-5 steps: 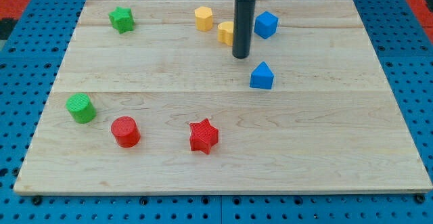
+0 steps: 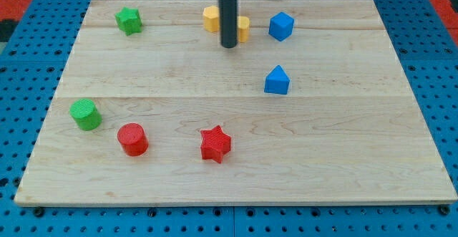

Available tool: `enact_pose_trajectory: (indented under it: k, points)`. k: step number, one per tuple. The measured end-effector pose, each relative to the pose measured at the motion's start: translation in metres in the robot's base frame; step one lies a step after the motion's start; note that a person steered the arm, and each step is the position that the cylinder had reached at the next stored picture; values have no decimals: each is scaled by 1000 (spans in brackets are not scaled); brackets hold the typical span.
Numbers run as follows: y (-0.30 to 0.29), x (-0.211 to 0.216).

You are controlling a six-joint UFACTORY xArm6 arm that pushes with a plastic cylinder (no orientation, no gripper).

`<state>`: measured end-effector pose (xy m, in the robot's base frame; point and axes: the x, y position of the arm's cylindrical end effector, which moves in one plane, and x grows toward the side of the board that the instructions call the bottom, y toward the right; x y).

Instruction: Push the yellow heart to the right of the yellow hexagon

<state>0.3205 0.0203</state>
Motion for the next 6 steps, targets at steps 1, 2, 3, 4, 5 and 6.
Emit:
enact_pose_trajectory:
  k: [1,2,3,4,5,6]
  points:
    - [17,0]
    - [7,-36]
    - [-3,-44]
    - [-4,-44]
    - [-4,-44]
    - [2,-44]
